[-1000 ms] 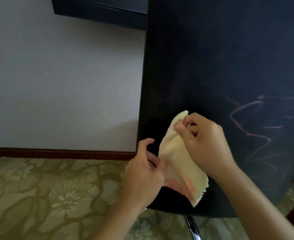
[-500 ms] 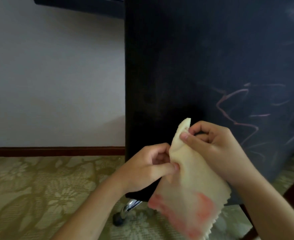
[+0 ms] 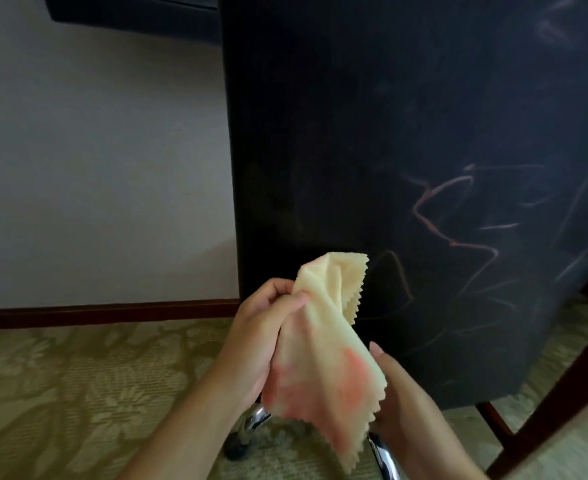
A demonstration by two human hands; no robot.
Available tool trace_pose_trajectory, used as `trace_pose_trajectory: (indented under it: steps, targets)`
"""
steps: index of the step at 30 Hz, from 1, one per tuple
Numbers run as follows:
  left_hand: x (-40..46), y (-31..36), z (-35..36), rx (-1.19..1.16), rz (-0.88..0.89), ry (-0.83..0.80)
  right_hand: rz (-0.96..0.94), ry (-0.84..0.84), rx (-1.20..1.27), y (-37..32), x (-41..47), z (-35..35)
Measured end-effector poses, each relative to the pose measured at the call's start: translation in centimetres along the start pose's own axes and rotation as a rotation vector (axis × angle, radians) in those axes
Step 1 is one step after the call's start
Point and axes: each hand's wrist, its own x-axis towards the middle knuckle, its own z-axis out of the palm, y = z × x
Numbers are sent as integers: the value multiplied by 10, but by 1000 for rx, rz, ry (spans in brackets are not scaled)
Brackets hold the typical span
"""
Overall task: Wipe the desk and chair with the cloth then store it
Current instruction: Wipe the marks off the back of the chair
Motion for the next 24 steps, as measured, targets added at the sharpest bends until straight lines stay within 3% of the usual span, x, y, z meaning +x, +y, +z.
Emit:
trace_pose_trajectory:
  steps: [4, 7, 9, 11, 16, 24]
  targets:
    - [-25, 1, -6, 67, -17, 110, -69, -104, 49, 2, -8, -1]
    - [-53, 11, -6, 86, 117, 103, -177, -184, 74, -1, -23, -6]
    - [-57, 5, -10, 193, 140, 181, -240, -187, 50, 1, -27, -5]
    - [-52, -5, -16, 316, 53, 228, -216, -121, 28, 11, -20, -2]
    - [-36, -11, -33, 481, -160, -7, -183, -26, -58, 20, -2, 0]
    - [-21, 13, -49, 777, -33, -150, -335, -129, -182, 2, 10, 4]
